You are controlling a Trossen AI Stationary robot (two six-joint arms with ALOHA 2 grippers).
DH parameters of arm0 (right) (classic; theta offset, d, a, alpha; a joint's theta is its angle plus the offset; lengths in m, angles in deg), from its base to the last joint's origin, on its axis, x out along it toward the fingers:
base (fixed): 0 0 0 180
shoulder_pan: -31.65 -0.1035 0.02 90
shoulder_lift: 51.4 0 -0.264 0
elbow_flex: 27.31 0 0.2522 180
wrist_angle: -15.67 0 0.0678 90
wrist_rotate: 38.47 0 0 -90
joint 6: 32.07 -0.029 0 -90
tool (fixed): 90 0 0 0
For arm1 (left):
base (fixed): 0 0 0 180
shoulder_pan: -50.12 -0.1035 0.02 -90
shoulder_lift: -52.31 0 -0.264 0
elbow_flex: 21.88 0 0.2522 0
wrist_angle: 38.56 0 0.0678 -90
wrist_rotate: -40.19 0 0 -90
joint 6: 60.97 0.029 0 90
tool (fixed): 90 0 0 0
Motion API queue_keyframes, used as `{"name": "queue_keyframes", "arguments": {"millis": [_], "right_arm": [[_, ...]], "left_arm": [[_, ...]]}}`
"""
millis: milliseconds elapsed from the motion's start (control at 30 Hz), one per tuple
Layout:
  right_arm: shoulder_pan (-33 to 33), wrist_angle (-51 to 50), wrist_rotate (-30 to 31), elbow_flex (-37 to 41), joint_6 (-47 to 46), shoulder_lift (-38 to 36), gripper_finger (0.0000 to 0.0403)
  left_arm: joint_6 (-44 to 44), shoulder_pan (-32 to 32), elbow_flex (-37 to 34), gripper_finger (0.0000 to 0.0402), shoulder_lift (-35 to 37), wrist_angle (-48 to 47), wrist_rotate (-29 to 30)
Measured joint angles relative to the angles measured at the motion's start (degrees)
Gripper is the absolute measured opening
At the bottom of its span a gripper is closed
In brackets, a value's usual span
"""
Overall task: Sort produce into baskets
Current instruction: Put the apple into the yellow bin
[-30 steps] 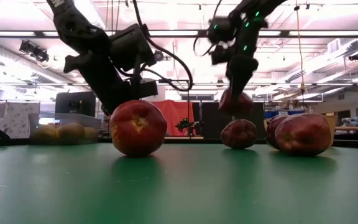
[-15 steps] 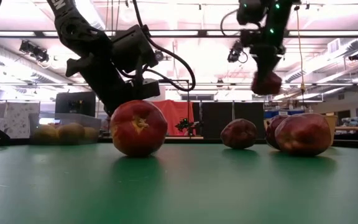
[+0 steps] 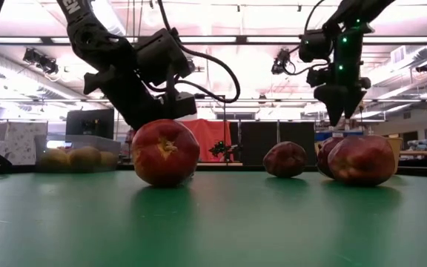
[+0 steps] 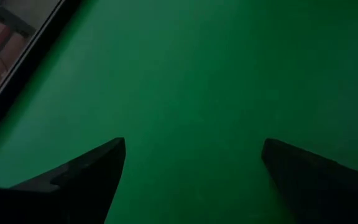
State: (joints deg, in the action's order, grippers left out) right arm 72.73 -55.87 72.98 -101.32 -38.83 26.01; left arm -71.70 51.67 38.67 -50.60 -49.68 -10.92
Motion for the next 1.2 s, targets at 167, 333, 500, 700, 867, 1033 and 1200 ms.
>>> {"name": "queue_keyframes", "arguments": {"millis": [167, 333, 500, 700, 867, 1033, 1200], "right_arm": [[-1.4, -0.1, 1.0, -1.1, -2.5, -1.8, 0.0387], [-6.5, 1.5, -3.1, -1.4, -4.7, -5.9, 0.0378], [-12.7, 2.0, -8.2, -1.4, -9.6, -9.4, 0.0377], [-21.6, 3.2, -8.8, 0.4, -14.4, -11.6, 0.0377], [-29.8, 4.7, -8.1, 1.6, -19.3, -11.8, 0.0377], [-37.4, 6.6, -8.1, 2.4, -22.9, -11.8, 0.0377], [-43.3, 12.1, -7.3, 4.1, -26.3, -11.8, 0.0377]], "left_arm": [[1.9, 0.0, 3.8, 0.0391, 2.0, -9.8, -4.0], [2.8, 0.4, 11.8, 0.0391, 8.8, -23.1, -12.0], [2.1, 1.6, 14.3, 0.0391, 14.0, -26.3, -19.6], [5.7, 5.9, 12.2, 0.0391, 14.1, -25.7, -30.2], [4.8, 11.0, 11.0, 0.0391, 13.0, -23.0, -29.1], [7.6, 15.7, 11.0, 0.0391, 12.6, -24.2, -29.0], [10.5, 17.2, 11.0, 0.0392, 10.2, -23.5, -26.0]]}}
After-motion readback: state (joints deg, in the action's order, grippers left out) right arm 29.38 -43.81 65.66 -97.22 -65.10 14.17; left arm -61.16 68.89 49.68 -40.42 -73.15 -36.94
